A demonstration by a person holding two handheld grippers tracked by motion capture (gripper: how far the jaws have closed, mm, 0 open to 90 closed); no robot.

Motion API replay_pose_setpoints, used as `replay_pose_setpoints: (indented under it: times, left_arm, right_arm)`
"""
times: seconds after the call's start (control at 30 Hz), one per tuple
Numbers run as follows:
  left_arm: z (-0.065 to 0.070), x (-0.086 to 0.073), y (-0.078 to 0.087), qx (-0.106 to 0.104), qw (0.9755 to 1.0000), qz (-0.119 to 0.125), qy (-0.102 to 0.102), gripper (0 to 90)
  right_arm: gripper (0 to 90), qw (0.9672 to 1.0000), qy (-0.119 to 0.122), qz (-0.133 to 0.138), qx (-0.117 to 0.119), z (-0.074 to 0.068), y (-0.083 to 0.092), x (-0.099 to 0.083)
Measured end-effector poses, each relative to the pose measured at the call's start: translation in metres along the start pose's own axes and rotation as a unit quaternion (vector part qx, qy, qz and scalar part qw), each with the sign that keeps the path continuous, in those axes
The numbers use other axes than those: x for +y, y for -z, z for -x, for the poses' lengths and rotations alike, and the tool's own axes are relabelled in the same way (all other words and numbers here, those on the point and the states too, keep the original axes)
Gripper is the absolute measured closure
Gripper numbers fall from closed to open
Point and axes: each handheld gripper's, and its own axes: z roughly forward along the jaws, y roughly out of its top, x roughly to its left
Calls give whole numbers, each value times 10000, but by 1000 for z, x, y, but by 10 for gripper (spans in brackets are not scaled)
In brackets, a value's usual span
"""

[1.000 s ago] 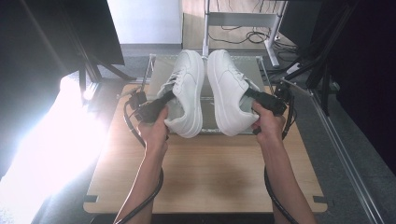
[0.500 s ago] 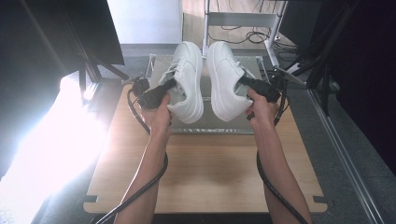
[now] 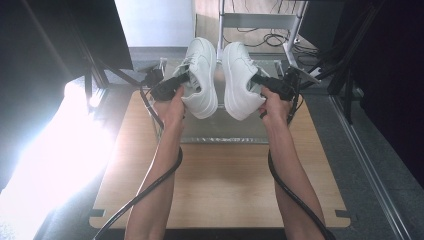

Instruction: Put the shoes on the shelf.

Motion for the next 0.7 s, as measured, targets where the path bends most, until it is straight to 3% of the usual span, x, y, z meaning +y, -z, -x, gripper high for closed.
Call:
replay_pose_setpoints:
  times: [0.23, 0.4, 0.7]
  left_arm:
    - [4, 5, -15, 221, 9997, -103, -66, 827]
    - [7, 5, -22, 381, 9990, -163, -150, 821]
    - [17, 7, -32, 620, 9975, -215, -257, 809]
  right_arm:
    - [821, 9998, 71, -64, -183, 2, -12, 3]
    - [818, 9997, -13, 9, -249, 2, -18, 5]
    - [811, 9986, 259, -24, -464, -5, -22, 6]
